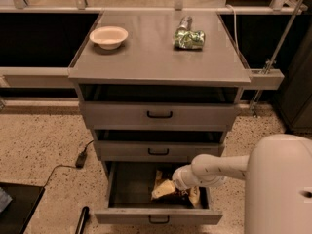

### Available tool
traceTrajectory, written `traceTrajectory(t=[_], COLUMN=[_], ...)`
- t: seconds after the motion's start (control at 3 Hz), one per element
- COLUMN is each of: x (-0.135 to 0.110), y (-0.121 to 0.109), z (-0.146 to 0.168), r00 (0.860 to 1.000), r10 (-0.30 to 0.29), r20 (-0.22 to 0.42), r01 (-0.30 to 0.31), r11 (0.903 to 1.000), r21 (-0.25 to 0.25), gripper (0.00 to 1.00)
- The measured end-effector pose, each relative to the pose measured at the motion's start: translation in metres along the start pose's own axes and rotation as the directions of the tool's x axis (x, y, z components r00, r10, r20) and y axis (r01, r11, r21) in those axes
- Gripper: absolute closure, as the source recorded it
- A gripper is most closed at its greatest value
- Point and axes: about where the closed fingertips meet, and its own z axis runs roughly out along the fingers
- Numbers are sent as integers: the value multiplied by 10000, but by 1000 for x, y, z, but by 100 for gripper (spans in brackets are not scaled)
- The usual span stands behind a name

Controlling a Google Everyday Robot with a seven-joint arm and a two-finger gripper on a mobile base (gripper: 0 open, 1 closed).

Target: Pick brown chip bag from bottom drawer and place on counter

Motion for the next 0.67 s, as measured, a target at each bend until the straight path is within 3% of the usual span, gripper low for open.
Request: traceTrajectory(t=[0.33, 0.67], x=[41, 41], y=[-28, -28], z=[40, 40], r00=[9935, 9935], r10=[1138, 1138], r20=[-32, -32], r01=[-1133, -1133], r11=[9910, 9910], r21=[708, 708], gripper=[0, 0])
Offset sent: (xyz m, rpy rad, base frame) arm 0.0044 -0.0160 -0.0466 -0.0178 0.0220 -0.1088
